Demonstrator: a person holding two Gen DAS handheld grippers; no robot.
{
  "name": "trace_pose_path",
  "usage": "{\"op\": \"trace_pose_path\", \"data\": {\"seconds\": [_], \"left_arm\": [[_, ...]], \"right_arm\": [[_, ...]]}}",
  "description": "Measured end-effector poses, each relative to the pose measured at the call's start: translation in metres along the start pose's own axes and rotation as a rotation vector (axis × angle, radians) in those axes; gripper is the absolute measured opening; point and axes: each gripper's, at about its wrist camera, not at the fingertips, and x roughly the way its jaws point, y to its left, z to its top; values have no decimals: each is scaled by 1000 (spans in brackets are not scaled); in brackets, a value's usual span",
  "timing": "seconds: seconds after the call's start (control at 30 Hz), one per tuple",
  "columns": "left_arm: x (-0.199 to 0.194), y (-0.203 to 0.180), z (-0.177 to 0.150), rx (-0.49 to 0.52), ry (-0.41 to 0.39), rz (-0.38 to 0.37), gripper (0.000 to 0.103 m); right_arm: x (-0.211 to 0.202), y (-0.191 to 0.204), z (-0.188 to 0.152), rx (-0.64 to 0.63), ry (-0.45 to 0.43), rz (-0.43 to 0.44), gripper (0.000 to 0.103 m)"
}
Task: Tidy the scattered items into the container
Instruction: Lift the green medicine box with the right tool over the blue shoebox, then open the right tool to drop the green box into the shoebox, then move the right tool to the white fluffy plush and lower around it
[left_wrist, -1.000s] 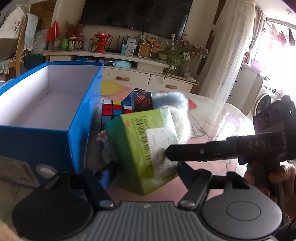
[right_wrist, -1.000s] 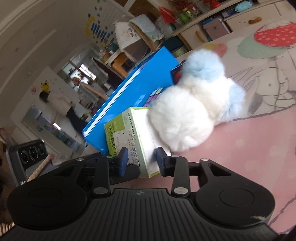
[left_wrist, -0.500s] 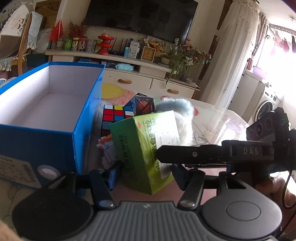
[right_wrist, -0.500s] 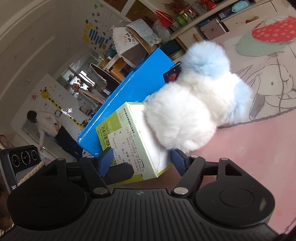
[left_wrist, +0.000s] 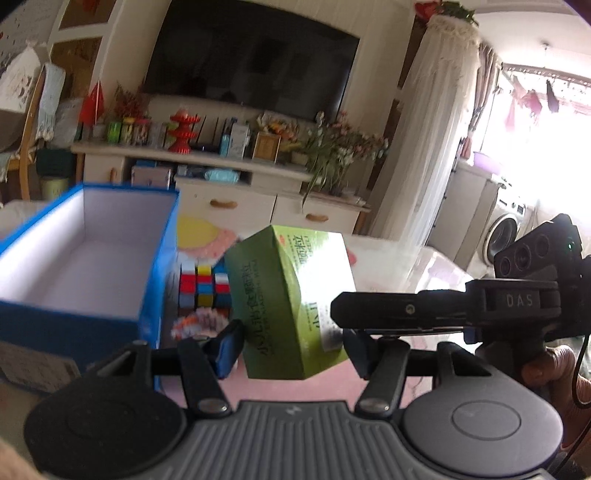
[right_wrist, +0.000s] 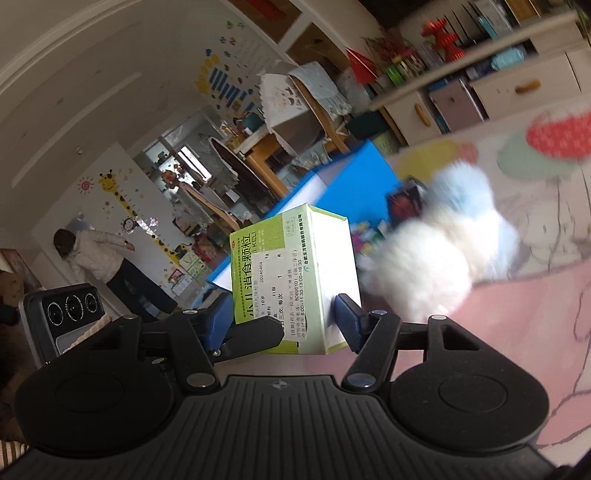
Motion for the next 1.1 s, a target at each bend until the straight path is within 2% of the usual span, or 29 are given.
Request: {"op": "trace_pose_path", "data": {"seconds": [0.2,0.33,0.5,0.67,0.8,0.9,1.0,1.1], "left_arm": [[-24,19,29,-3,-55,47,60],[-31,46,44,-21,-67,110,60],[-15,82,54,-50,-9,191,60],[3,100,59,-49,33,272,57],[0,99,63,2,29,372,57],[-13,96,64,-31,-7,383,57],[-23,78,57,21,-28,413,58],[-30,67,45,14,-22,388,58]], "right_arm": [[23,50,39,-75,26,6,77],[62,78,60,-114,71,-2,77],[118,88,71,-96,134,-61,76],[149,88,69,-70,146,-154,67],[139,88,64,-60,79,-200,67],[115,85,59,-55,6,-212,67],[83,75,50,-23,-67,-197,67],[53,63,32,3,-114,-211,67]]}}
